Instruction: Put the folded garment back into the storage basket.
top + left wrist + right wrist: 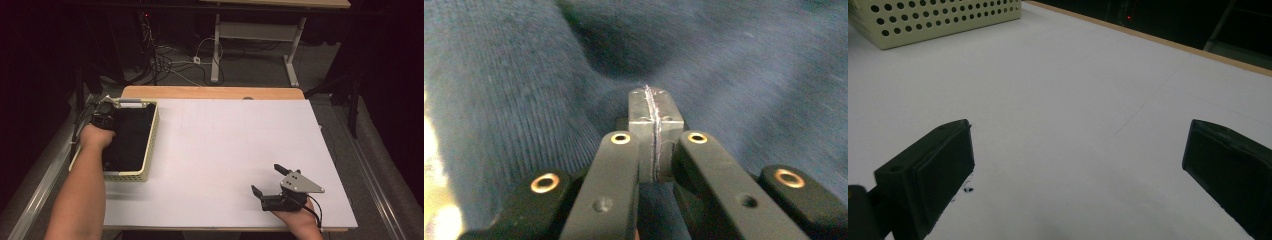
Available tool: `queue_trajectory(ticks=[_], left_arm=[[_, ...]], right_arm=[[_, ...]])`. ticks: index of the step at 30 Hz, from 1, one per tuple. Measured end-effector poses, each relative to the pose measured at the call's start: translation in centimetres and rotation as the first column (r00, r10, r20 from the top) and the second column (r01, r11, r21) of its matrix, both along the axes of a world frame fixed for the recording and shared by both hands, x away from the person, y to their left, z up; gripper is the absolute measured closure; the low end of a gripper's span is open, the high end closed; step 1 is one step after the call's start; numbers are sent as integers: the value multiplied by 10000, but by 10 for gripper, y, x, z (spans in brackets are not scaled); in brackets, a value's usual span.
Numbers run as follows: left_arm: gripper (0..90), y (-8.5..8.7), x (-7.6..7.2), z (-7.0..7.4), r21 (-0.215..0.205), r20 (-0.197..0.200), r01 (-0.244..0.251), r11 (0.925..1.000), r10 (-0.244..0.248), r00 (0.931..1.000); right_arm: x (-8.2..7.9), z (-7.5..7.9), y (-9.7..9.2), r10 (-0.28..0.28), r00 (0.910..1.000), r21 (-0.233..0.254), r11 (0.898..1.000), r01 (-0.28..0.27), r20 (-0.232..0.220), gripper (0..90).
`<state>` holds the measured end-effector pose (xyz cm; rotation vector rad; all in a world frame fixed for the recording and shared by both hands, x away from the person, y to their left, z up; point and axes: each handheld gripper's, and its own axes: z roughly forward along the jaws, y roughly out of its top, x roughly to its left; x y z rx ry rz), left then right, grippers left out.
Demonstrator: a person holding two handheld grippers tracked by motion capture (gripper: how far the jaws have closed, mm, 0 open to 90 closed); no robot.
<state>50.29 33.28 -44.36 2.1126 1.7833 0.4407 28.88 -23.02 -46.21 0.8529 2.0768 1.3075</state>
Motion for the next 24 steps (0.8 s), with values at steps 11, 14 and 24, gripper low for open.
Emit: queue_trajectory(ticks=[11,14,24], left_arm=[[876,-25,-48,38,255,317,643,9976,-651,9974],[876,-39,-61,39,313,272,880,9956,-889,9957],[875,-64,-80,28,197,-973,1346,9907,-1321,9864]], right_arm=[[-2,4,-6,99,9997,48,9999,-100,228,9],[-2,5,-8,194,9994,93,9998,-197,280,9],[-1,3,-13,403,9989,151,9991,-407,256,9]])
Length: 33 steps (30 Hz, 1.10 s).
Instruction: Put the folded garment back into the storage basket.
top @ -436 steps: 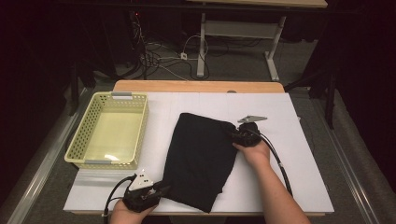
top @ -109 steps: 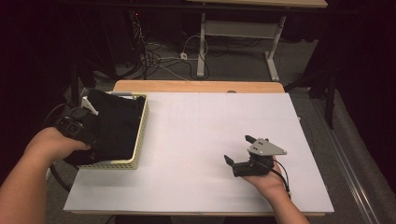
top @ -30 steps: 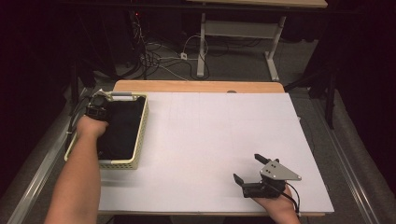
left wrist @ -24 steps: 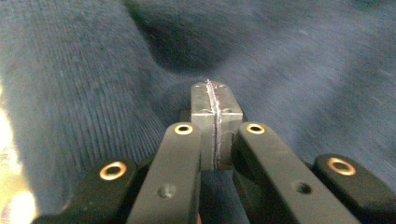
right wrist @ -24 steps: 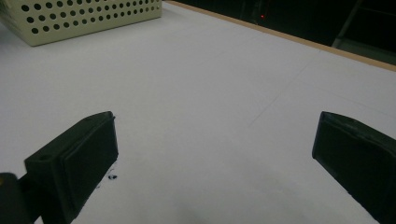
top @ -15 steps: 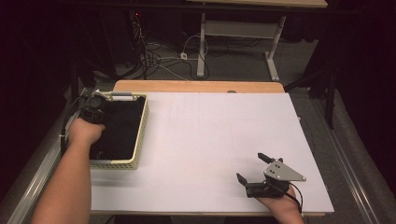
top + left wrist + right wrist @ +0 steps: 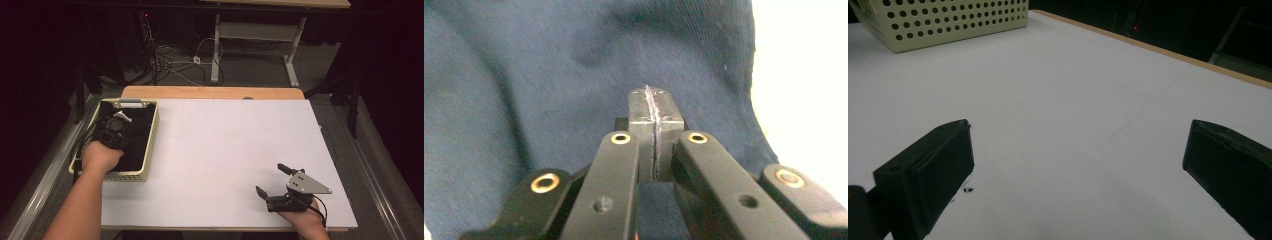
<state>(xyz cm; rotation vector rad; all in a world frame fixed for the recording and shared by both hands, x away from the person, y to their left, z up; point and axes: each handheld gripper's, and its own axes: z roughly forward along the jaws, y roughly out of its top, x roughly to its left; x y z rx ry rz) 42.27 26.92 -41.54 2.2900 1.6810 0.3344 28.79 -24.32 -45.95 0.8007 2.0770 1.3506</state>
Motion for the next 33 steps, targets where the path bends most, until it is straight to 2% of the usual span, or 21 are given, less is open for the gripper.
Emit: queue_trajectory(ticks=[3,6,7,8,9,10,11,12,13,16,18,19,20,21,24,25,26,27,28,30,33], left_arm=[[874,0,0,-2,95,-655,6,10000,0,9979],[869,0,-2,-3,63,-1280,65,10000,-56,9918],[866,0,-2,-3,63,-1280,65,10000,-56,9918],[866,0,-4,-3,44,-1696,174,9998,-164,9854],[864,0,-5,-3,-99,-1903,151,9998,-167,9816],[818,0,-7,-3,-232,-2159,139,9996,-185,9762],[781,0,-8,-3,-241,-2333,168,9996,-220,9721],[781,-2,-11,-3,-186,-2503,173,9997,-214,9679],[776,-2,-13,-2,-100,-2583,192,9998,-211,9658],[660,-3,-20,3,-45,-2767,232,9997,-235,9607],[544,-4,-23,5,148,-2833,347,9993,-290,9586],[387,-5,-25,6,379,-2863,470,9982,-342,9575],[387,-6,-26,7,499,-2968,522,9974,-351,9543],[319,-6,-28,9,596,-3053,540,9968,-333,9517],[276,-6,-31,17,657,-3041,375,9971,-157,9525],[261,-6,-32,20,660,-3108,292,9974,-72,9504],[164,-5,-33,24,733,-3159,152,9972,88,9488],[164,-5,-33,26,726,-3228,50,9973,187,9463],[135,-4,-34,30,561,-3383,-9,9984,199,9408],[41,-5,-35,35,365,-3573,-81,9993,207,9338],[0,-9,-39,42,295,-3679,-129,9995,229,9296]], right_arm=[[0,0,-2,31,10000,25,10000,-31,-11,9],[0,-1,-2,56,10000,89,9999,-56,-48,9],[0,-1,-2,56,10000,89,9999,-56,-48,9],[1,-1,-3,87,9999,130,9999,-86,-66,9],[1,-1,-3,111,9999,179,9998,-109,-95,9],[2,-2,-3,134,9998,195,9997,-132,-119,9],[3,-3,-2,193,9998,218,9996,-190,-105,9],[3,-3,-2,193,9998,218,9996,-190,-105,9],[4,-3,-2,212,9997,252,9995,-209,-121,9],[6,-4,-1,298,9995,254,9992,-295,-127,9],[5,-4,1,329,9994,172,9993,-327,-114,9],[3,-5,2,342,9994,99,9994,-341,-92,9],[3,-5,2,342,9994,99,9994,-341,-92,9],[2,-4,3,340,9994,20,9994,-339,-50,9],[0,-3,3,327,9995,-36,9995,-327,3,9],[0,-2,3,322,9995,-33,9995,-322,56,9],[-2,0,2,287,9995,57,9996,-288,101,9],[-2,0,2,287,9995,57,9996,-288,101,9],[-2,1,2,284,9995,72,9996,-285,123,9],[-3,2,2,266,9995,104,9996,-268,153,9],[-3,4,0,240,9996,156,9996,-243,174,9]])
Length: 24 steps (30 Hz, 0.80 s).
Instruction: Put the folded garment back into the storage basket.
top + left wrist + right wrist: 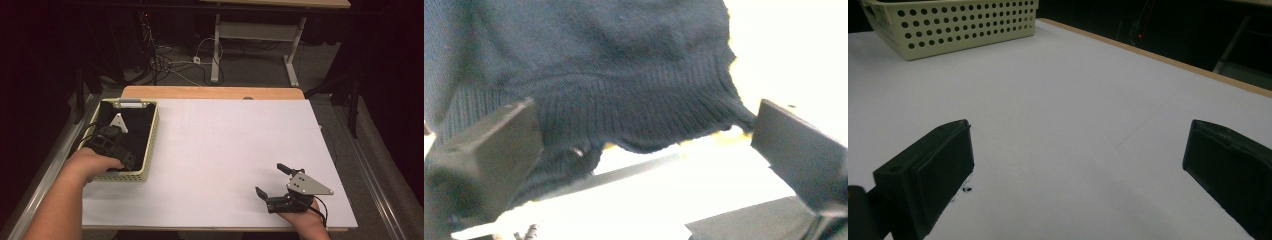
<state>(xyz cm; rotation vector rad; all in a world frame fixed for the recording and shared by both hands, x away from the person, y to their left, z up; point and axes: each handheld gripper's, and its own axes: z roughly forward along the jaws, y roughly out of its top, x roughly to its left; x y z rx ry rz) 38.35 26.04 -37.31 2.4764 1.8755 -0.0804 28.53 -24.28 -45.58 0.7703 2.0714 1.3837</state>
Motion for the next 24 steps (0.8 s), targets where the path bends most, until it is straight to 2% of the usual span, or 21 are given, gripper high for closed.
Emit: queue_trajectory(ticks=[6,11,19,24], left_arm=[[0,-13,-9,11,-121,-61,84,9999,-84,9999],[0,-26,-13,18,-271,124,213,9994,-210,9997],[0,-57,-15,24,-471,346,715,9963,-699,9970],[0,-82,-15,19,-457,271,1245,9912,-1233,9920]], right_arm=[[4,-1,-5,-201,9998,32,9998,202,-32,9],[4,0,-6,-257,9997,39,9997,257,22,9],[6,-1,-9,-432,9991,53,9991,432,-54,9],[8,-3,-12,-524,9985,19,9986,524,-154,9]])
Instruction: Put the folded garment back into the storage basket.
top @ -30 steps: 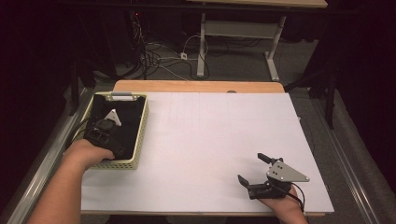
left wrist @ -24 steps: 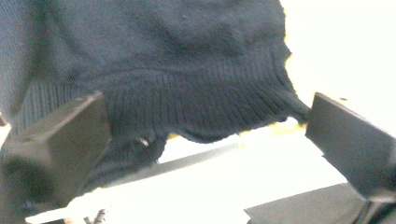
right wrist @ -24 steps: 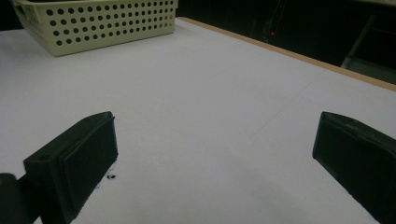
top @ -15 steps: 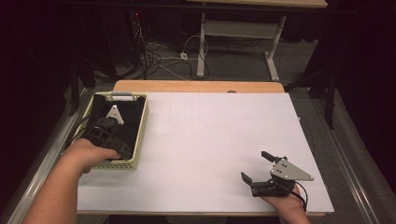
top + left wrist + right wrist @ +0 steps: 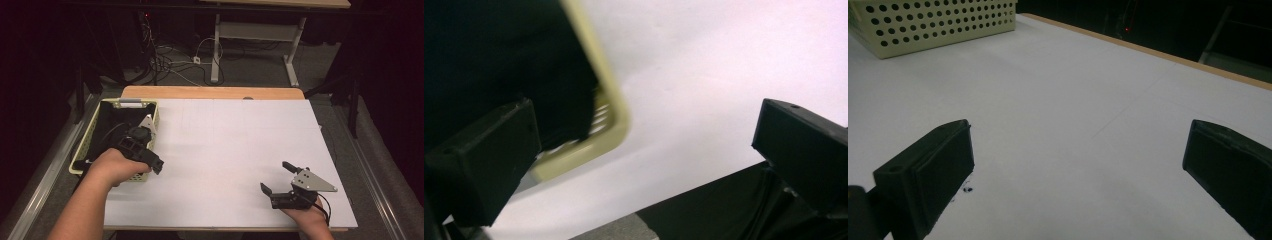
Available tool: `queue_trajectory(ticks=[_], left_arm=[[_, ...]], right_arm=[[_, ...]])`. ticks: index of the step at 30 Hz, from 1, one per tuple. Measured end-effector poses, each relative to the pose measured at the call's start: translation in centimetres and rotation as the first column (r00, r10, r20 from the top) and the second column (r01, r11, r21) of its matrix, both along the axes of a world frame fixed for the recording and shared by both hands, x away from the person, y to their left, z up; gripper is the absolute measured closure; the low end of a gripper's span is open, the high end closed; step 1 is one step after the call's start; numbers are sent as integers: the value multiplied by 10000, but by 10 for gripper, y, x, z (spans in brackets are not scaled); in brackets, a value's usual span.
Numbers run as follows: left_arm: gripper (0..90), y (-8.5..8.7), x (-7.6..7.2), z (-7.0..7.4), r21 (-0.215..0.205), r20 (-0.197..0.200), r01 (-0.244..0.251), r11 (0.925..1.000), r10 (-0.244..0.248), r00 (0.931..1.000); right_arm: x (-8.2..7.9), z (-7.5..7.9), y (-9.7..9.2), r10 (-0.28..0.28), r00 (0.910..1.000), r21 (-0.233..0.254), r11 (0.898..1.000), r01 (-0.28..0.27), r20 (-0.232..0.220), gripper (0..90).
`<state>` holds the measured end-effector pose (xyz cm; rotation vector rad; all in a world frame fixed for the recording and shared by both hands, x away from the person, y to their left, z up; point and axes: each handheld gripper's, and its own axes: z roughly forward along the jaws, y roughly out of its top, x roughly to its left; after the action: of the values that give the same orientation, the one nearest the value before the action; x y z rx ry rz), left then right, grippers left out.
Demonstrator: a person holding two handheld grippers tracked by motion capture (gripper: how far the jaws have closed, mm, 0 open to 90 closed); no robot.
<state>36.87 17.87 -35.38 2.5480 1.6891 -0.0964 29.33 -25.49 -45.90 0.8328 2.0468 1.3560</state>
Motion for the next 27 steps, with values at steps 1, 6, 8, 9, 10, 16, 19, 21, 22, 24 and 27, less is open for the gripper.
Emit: queue_trajectory(ticks=[1,6,8,9,10,16,19,21,22,24,27], left_arm=[[0,-4,0,-1,-7,17,55,10000,-55,10000],[0,-20,2,-6,-71,-1,309,9995,-309,9995],[0,-28,4,-9,-201,18,429,9989,-428,9991],[0,-31,5,-10,-200,60,482,9986,-481,9988],[0,-34,6,-11,-225,80,536,9983,-534,9985],[0,-47,10,-21,-618,121,809,9948,-803,9967],[0,-50,9,-27,-620,172,1013,9929,-1004,9948],[0,-52,9,-32,-605,268,1084,9923,-1069,9939],[0,-52,9,-34,-631,360,1119,9917,-1098,9933],[0,-54,9,-38,-716,373,1186,9904,-1161,9925],[0,-58,8,-45,-627,356,1325,9892,-1305,9908]], right_arm=[[0,0,0,-29,10000,22,10000,29,-15,9],[0,-1,0,-47,10000,-22,10000,47,-16,9],[0,-2,1,-51,10000,-43,10000,51,-26,9],[0,-2,1,-36,10000,-96,9999,36,-16,9],[0,-2,1,-38,10000,-104,9999,37,-11,9],[-1,-1,2,28,10000,-71,10000,-28,42,9],[-1,-1,2,8,10000,-91,10000,-8,-3,5],[-1,-1,2,-51,10000,-113,9999,51,-19,4],[-1,-1,2,-56,10000,-106,9999,56,-29,4],[-2,-2,2,-41,10000,-120,9999,41,-25,4],[-2,-2,2,-51,10000,-160,9999,50,-35,4]])
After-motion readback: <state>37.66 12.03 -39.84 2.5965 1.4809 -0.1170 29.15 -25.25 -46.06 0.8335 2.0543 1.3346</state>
